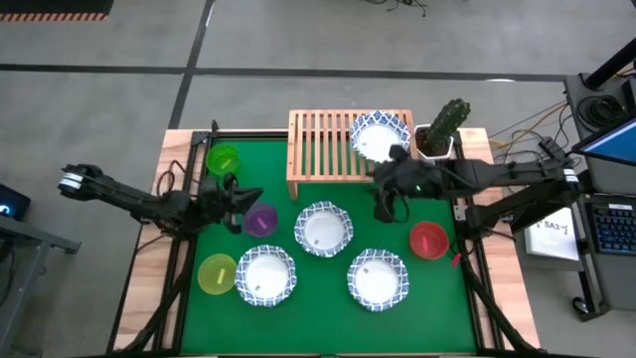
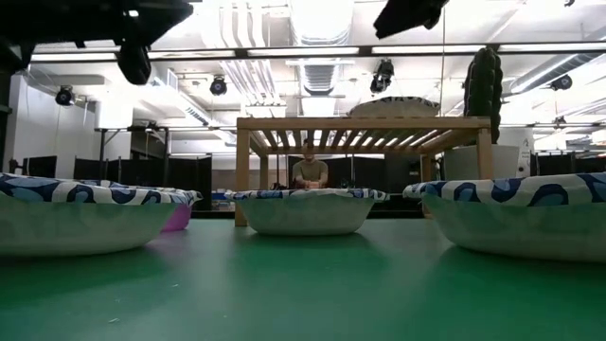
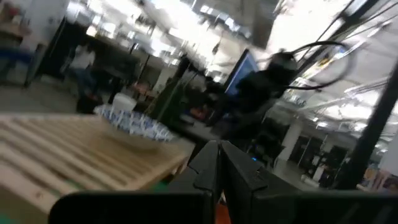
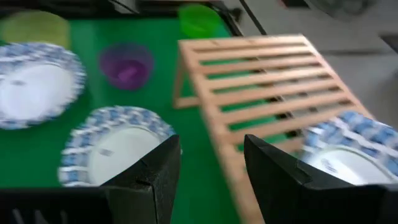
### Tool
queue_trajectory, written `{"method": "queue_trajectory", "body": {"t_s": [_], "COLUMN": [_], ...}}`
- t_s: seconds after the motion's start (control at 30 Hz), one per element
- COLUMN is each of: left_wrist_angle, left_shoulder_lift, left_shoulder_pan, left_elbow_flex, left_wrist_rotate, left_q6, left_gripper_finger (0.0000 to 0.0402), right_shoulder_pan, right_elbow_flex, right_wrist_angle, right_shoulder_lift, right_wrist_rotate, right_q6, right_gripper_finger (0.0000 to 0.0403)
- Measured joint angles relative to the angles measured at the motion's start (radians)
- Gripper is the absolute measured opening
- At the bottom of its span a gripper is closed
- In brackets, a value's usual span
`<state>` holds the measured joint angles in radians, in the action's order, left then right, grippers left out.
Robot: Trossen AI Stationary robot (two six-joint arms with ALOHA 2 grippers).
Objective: Place and stack bowls onto a shelf
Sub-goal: Put the small violet bowl on the shelf
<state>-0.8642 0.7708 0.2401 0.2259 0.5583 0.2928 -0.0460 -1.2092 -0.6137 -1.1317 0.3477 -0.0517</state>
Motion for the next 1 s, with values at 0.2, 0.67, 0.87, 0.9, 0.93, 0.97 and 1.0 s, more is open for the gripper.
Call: {"method": "queue_trajectory", "body": {"t_s": [0.2,0.67,0.87,0.9,0.93,0.97,1.0], "left_wrist_angle": [0.887,1.949,1.859,1.859,1.859,1.858,1.857], "left_shoulder_lift": [0.008,0.241,0.299,0.312,0.322,0.331,0.341], "left_shoulder_pan": [0.0,-0.08,-0.182,-0.202,-0.22,-0.235,-0.251], "left_elbow_flex": [0.301,0.67,0.601,0.595,0.59,0.587,0.583], "left_wrist_rotate": [0.045,-0.228,-0.233,-0.242,-0.252,-0.264,-0.273], "left_q6": [0.269,0.566,0.569,0.564,0.558,0.551,0.542], "left_gripper_finger": [0.0,0.0,0.0007,0.0013,0.0021,0.003,0.004], "right_shoulder_pan": [-0.102,-0.148,-0.148,-0.148,-0.148,-0.148,-0.148], "right_elbow_flex": [0.166,0.369,0.375,0.375,0.375,0.375,0.376], "right_wrist_angle": [0.134,0.396,0.395,0.394,0.392,0.39,0.389], "right_shoulder_lift": [0.073,0.176,0.172,0.172,0.173,0.173,0.173], "right_wrist_rotate": [0.001,0.002,0.001,0.001,0.0,-0.006,-0.01], "right_q6": [0.002,0.055,0.079,0.079,0.079,0.08,0.081], "right_gripper_finger": [0.0168,0.0168,0.0168,0.0168,0.0168,0.0168,0.0168]}}
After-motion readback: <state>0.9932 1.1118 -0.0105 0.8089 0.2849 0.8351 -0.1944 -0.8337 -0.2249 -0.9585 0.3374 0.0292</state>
